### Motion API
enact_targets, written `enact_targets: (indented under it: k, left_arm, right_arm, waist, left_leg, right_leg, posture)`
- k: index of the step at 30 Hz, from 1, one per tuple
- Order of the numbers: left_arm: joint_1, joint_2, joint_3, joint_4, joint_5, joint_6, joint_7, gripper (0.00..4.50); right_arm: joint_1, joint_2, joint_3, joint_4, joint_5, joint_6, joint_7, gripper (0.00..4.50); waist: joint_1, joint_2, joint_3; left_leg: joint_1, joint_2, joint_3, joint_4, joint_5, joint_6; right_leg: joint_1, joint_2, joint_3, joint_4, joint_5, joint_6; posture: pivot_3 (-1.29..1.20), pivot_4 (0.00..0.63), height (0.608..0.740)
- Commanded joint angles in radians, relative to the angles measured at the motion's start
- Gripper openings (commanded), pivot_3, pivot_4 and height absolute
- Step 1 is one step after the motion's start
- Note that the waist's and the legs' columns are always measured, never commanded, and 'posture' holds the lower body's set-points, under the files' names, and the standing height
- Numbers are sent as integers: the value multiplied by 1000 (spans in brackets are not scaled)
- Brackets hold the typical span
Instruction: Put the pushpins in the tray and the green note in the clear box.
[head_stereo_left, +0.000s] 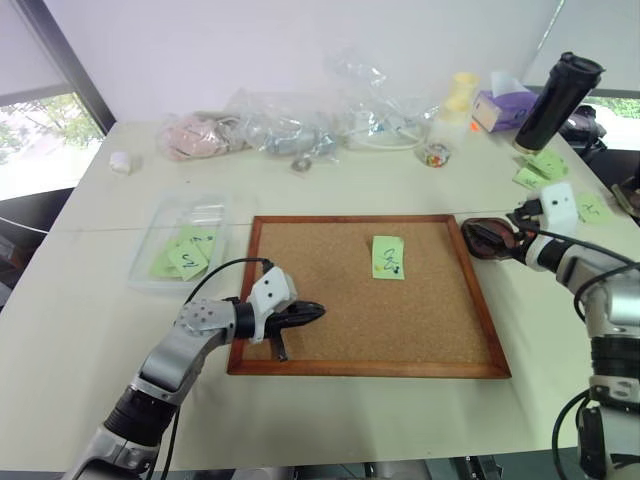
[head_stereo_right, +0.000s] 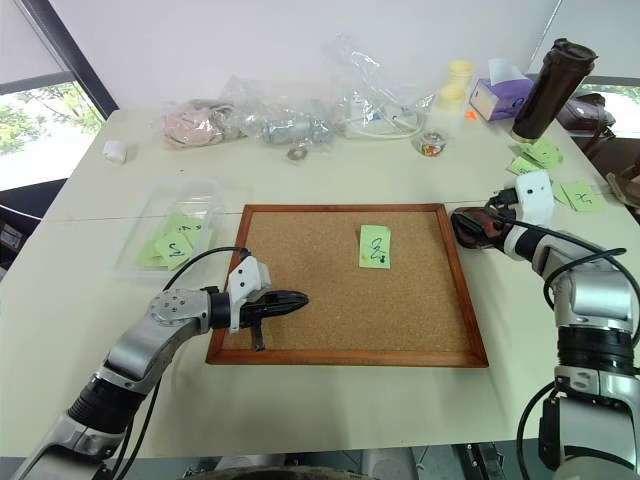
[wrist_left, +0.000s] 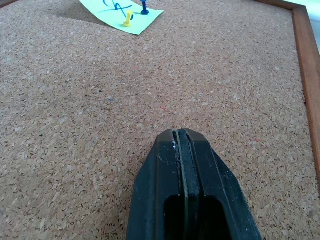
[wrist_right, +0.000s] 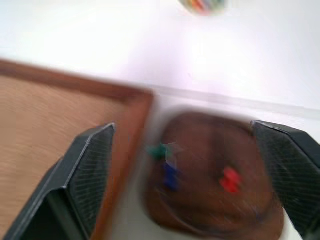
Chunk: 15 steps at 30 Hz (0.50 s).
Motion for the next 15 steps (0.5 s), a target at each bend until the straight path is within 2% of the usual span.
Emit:
enact_targets:
  k: [1,6,15]
  left_arm:
    - [21,12,-21,9,17,23,-11,0]
    - [9,8,-24,17,17,21,-13,0]
    - [11,12,-23,11,19,23,-13,0]
  right_arm:
    - [51,-29,44,-224,94,88,85,4435]
    - [106,-17,131,-353,127,139,107,4435]
    - [132,35,242,-339,81,92,89,4435]
  waist:
    - [1,0,0]
    - [2,0,0]
    - [2,0,0]
  left_leg:
    - [0,0,0,0,0,0]
    - [0,0,-1,0,0,0]
    - [0,0,-1,0,0,0]
  right_leg:
    - [0,0,0,0,0,0]
    - [1,0,0,0,0,0]
    - [1,0,0,0,0,0]
  posture:
    - [0,150,740]
    - [0,150,740]
    - [0,150,740]
